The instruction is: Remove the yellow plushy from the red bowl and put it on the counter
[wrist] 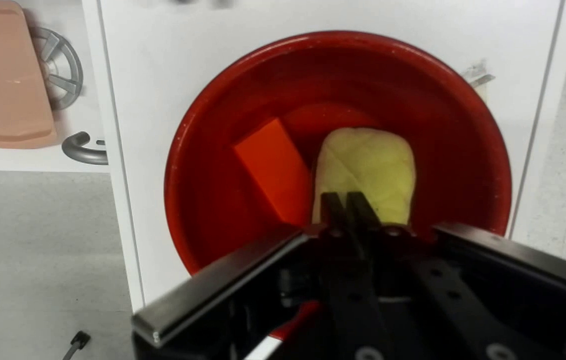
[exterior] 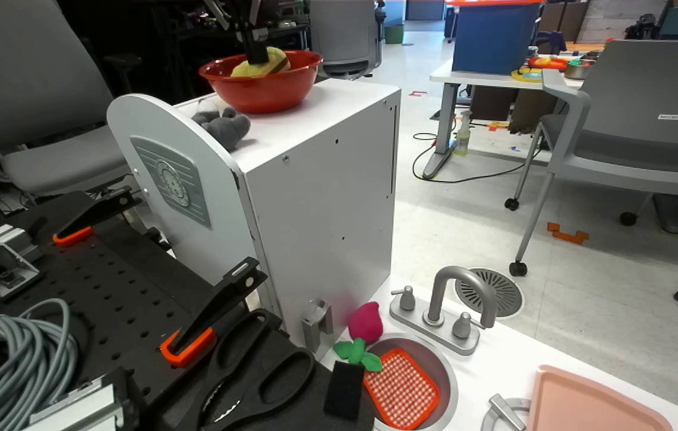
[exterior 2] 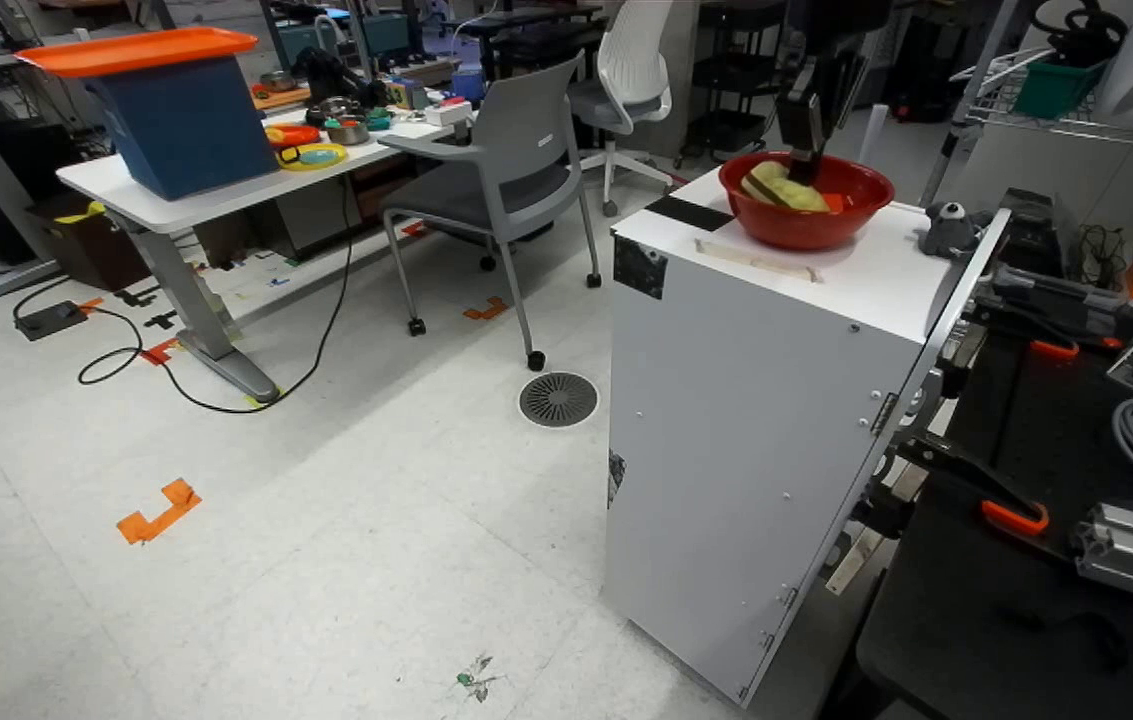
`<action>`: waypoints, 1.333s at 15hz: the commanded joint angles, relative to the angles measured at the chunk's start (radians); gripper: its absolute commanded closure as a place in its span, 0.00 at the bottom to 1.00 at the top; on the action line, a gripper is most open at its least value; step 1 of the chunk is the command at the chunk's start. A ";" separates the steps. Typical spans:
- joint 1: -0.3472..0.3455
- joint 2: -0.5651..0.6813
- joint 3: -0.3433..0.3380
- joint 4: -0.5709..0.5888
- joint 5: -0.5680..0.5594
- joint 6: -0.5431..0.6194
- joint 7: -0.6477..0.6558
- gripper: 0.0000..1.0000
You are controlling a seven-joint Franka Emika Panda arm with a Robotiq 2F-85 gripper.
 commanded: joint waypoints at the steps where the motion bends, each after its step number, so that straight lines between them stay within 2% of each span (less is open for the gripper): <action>1: 0.001 -0.002 0.004 0.012 -0.009 -0.034 0.013 0.60; 9: 0.000 -0.005 0.005 0.008 -0.005 -0.028 0.007 0.01; 20: 0.003 -0.005 0.007 0.013 -0.013 -0.024 0.004 0.00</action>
